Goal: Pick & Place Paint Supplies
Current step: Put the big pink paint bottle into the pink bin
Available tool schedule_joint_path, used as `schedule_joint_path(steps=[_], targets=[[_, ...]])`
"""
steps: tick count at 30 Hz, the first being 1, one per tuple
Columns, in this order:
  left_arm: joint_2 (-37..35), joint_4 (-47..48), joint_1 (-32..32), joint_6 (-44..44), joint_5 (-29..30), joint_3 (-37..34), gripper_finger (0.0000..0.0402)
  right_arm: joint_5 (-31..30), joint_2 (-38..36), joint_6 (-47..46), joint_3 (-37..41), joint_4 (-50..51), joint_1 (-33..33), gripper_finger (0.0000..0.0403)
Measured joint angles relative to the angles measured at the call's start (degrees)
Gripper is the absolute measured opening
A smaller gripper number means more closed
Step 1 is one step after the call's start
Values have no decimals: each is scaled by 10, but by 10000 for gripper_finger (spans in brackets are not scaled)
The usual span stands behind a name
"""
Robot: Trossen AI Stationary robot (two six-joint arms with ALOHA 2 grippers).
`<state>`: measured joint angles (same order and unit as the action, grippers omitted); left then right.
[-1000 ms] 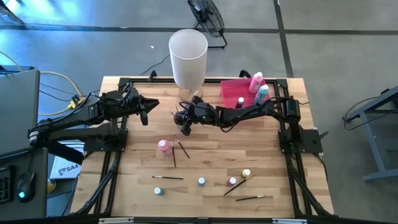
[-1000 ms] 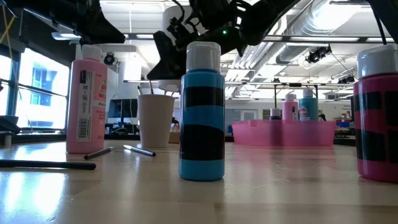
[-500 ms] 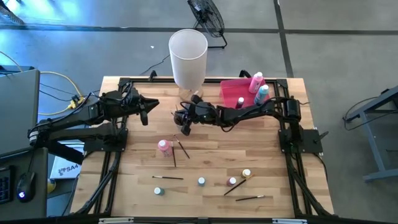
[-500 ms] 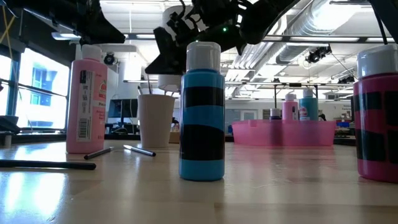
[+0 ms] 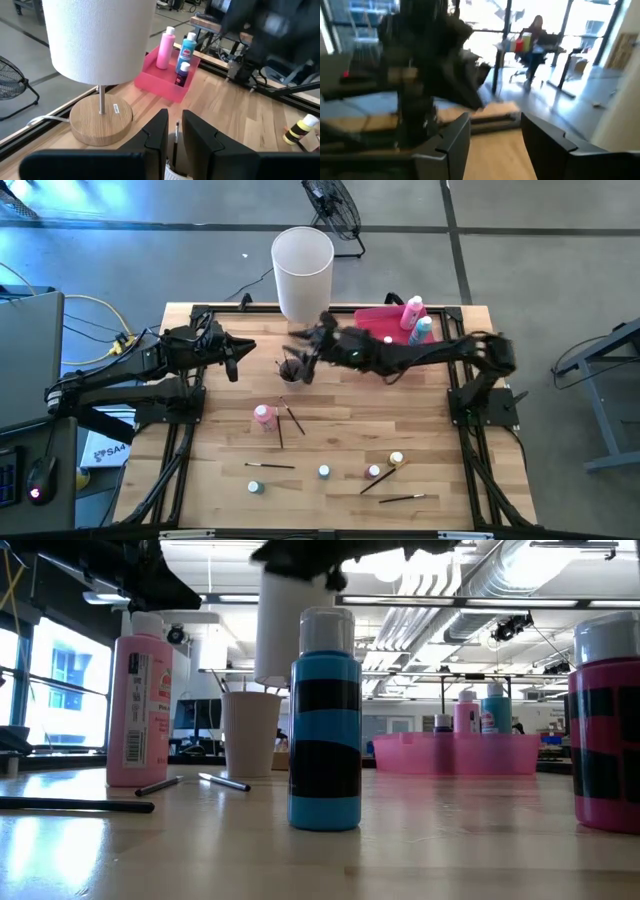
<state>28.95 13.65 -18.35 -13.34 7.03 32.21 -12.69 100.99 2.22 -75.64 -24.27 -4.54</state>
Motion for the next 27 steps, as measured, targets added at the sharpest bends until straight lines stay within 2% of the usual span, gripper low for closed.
schedule_joint_path(steps=[6,13,16,22,27], targets=[[0,0,0,0,0,0,54,-31,-101,6,0,43,-1,154],[0,0,0,0,0,0,54,-39,-184,3,0,199,8,136],[0,1,0,0,0,0,54,-38,-207,-32,0,261,10,123],[0,2,0,0,0,0,54,-37,-239,-109,0,376,9,70],[0,2,0,0,1,0,54,-37,-243,-114,0,399,9,12]])
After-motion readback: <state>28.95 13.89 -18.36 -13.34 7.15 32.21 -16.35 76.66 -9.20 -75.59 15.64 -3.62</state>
